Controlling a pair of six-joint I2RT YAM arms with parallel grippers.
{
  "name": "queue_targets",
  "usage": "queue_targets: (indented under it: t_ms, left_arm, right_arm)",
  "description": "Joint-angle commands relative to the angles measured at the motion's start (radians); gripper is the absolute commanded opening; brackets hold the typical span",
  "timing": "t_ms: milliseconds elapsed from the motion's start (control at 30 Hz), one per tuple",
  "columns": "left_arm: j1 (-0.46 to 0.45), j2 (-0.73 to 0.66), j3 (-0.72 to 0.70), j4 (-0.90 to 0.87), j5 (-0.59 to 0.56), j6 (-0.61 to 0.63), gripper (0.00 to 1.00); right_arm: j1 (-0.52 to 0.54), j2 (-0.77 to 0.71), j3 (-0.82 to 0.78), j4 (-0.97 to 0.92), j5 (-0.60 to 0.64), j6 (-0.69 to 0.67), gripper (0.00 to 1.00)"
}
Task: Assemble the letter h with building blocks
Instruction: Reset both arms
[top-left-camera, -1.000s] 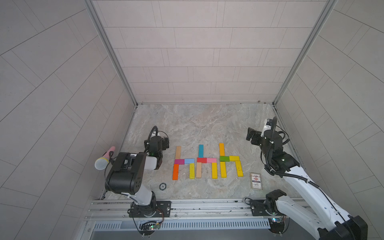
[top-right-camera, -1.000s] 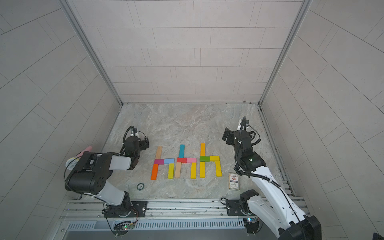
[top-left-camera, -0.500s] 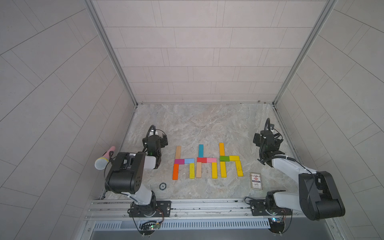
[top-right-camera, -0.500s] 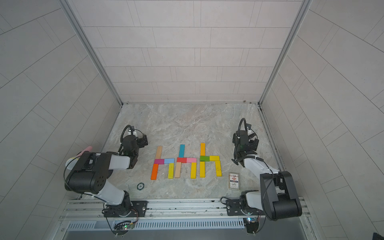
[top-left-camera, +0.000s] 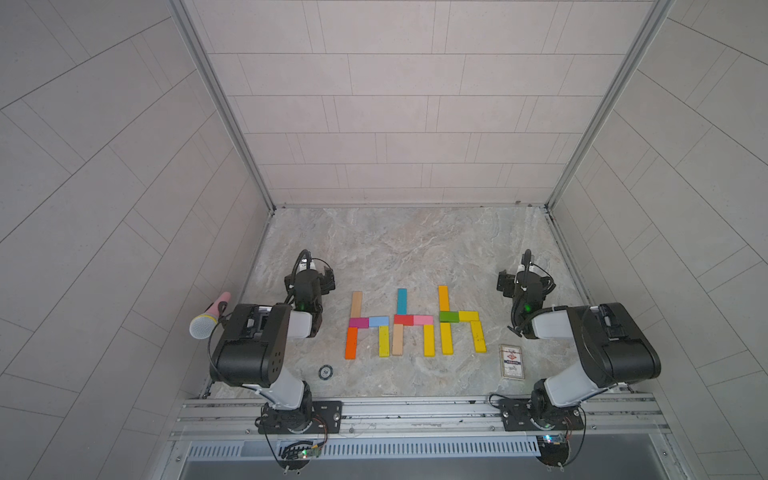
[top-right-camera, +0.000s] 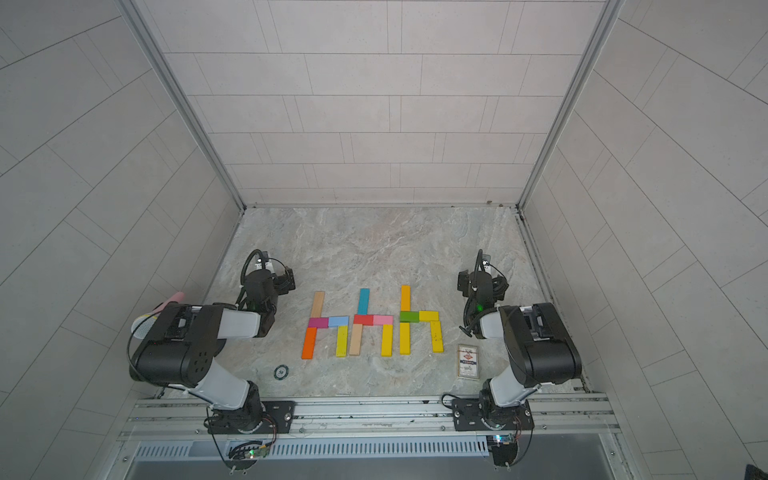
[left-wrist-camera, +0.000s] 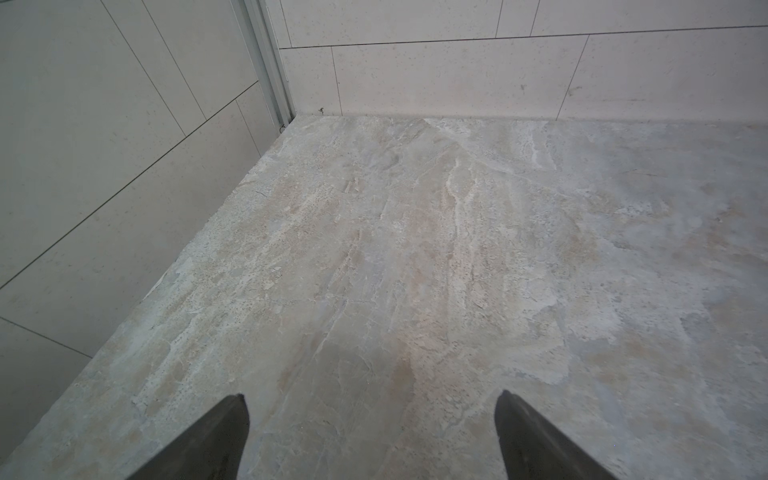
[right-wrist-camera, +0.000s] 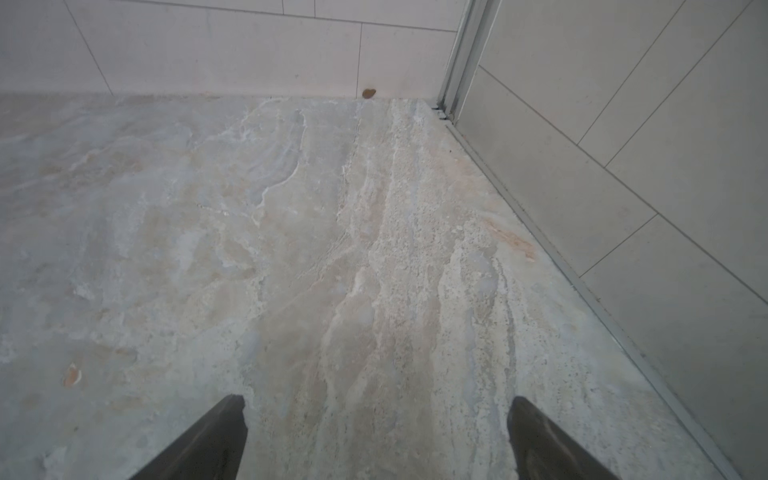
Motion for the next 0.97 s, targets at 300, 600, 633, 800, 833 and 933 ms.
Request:
queue_targets:
  t_ms: [300, 600, 633, 800, 833, 933]
  left_arm:
    - [-0.007, 0.000, -0.003, 0.040, -0.015, 0.012, 1.00]
    - [-0.009, 0.004, 0.001, 0.036, -0.014, 0.011, 1.00]
    - [-0.007, 0.004, 0.003, 0.035, -0.014, 0.011, 1.00]
    - [-0.008, 0.011, 0.009, 0.029, -0.017, 0.012, 1.00]
    - [-0.007, 0.011, 0.010, 0.027, -0.017, 0.011, 1.00]
    - [-0.009, 0.006, 0.004, 0.032, -0.017, 0.011, 1.00]
  right_arm:
    - [-0.009, -0.023, 0.014, 0.032, -0.024, -0.018, 1.00]
    - [-0.009, -0.017, 0.009, 0.053, -0.024, -0.019, 1.00]
    - [-0.009, -0.014, 0.006, 0.065, -0.024, -0.019, 1.00]
    - [-0.009, -0.015, 0.009, 0.060, -0.024, -0.019, 1.00]
    - [-0.009, -0.015, 0.009, 0.060, -0.023, -0.019, 1.00]
    - [-0.010, -0.015, 0.007, 0.061, -0.022, -0.019, 1.00]
